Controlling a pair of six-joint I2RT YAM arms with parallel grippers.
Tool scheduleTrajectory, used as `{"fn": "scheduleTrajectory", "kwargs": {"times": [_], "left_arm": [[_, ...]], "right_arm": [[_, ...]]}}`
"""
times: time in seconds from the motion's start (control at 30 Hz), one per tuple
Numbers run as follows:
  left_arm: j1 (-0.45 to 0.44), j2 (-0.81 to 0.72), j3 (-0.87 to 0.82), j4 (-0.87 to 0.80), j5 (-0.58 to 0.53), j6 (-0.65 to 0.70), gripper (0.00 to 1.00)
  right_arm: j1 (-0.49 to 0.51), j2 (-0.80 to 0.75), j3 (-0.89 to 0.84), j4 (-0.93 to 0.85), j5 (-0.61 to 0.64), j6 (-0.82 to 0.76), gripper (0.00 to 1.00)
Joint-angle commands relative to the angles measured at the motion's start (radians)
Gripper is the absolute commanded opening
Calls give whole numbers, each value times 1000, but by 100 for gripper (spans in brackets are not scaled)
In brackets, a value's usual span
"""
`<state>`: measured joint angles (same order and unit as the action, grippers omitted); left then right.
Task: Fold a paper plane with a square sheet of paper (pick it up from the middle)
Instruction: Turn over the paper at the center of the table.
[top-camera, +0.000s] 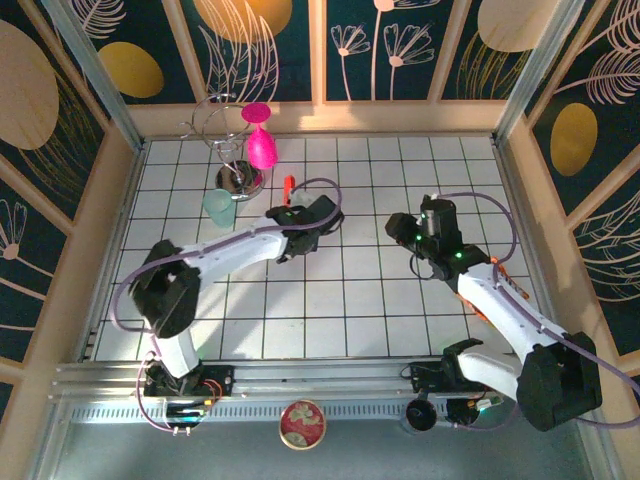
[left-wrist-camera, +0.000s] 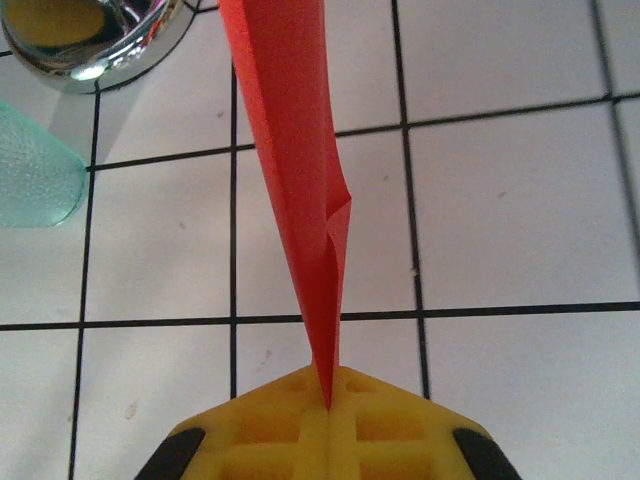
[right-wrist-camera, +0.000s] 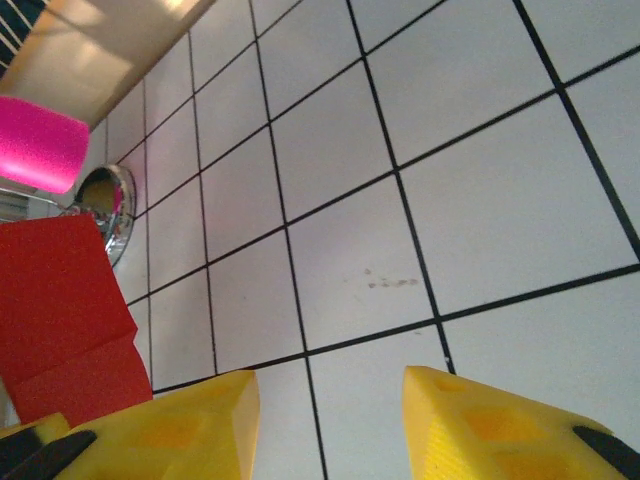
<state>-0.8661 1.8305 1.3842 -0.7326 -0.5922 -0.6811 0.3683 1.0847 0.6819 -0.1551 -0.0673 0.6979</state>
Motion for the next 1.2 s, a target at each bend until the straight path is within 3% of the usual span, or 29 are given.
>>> {"fn": "scheduleTrajectory", "kwargs": {"times": [0.0,0.13,0.3,0.5,0.67,0.83,0.97,1.17], "left_arm": [[-26,89,53,-119,-106,-7,3],[-36,161,71,-57,-37,3,4],[-37,156,9,129,166,3,12],[-33,97,-63,296,345,-6,36],[6,-24,-162,427,473,-29,51],[86,-212,-341,575,549,-103,63],[149,-345,-505,643,527,-166,73],[227,-495,-702,677,504,-239,83]], "right_arm": [[-11,-21,-22,-28,42,23,42],[-20,-19,-25,-38,58,26,42],[-35,-27,-37,-52,72,41,42],[-46,-24,-50,-48,54,38,42],[-35,33,-41,18,-71,3,40],[108,165,18,92,-107,4,38],[255,349,127,141,-125,17,35],[359,607,278,201,-221,57,31]]}}
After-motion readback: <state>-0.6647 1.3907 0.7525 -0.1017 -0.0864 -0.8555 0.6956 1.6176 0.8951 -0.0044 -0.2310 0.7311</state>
